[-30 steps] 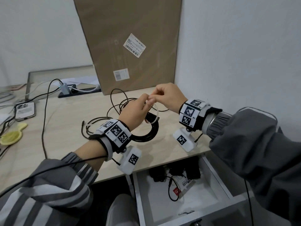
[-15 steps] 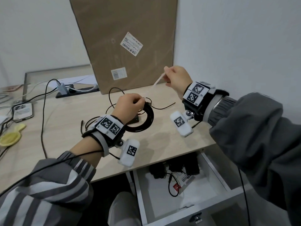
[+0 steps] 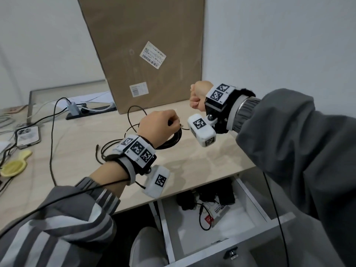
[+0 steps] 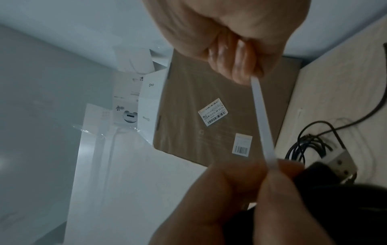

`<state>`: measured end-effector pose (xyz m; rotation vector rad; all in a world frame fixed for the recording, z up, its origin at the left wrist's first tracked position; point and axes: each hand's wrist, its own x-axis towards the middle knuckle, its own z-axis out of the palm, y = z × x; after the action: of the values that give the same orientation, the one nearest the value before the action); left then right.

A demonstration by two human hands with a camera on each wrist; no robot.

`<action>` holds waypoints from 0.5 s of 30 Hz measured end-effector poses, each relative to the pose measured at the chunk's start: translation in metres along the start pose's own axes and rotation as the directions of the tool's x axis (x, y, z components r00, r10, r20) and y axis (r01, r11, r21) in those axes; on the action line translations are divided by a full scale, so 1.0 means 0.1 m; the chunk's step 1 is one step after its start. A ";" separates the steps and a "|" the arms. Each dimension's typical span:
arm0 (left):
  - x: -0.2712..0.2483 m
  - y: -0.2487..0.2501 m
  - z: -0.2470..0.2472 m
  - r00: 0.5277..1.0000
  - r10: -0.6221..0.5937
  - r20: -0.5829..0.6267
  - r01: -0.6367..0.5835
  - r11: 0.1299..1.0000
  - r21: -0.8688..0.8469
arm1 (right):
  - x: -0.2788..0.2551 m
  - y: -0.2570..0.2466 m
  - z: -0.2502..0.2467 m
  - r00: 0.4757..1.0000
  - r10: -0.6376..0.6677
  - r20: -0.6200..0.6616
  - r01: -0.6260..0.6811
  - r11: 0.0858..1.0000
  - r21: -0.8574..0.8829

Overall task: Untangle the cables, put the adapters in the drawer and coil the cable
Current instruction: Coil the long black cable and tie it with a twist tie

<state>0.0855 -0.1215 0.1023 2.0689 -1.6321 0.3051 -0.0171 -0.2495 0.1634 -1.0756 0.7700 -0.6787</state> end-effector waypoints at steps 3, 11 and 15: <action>0.00 -0.01 -0.03 0.998 -0.017 0.068 0.027 0.989 -0.143 | -0.06 -0.01 0.01 0.999 -0.019 -0.029 0.019 1.000 0.001; -0.02 -0.07 -0.01 0.950 -0.118 0.289 0.286 0.702 -0.652 | -0.19 0.00 -0.18 0.970 -0.142 0.195 0.190 0.948 -0.254; 0.01 -0.12 -0.06 0.950 -0.245 0.192 0.291 0.476 -0.830 | -0.34 0.25 -0.28 0.966 -0.125 0.227 0.246 0.714 -0.656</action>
<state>0.0985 -0.1173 0.1055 1.4668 -1.0630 -0.5862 -0.0567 -0.2281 0.1393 -1.8897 0.7874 -0.4604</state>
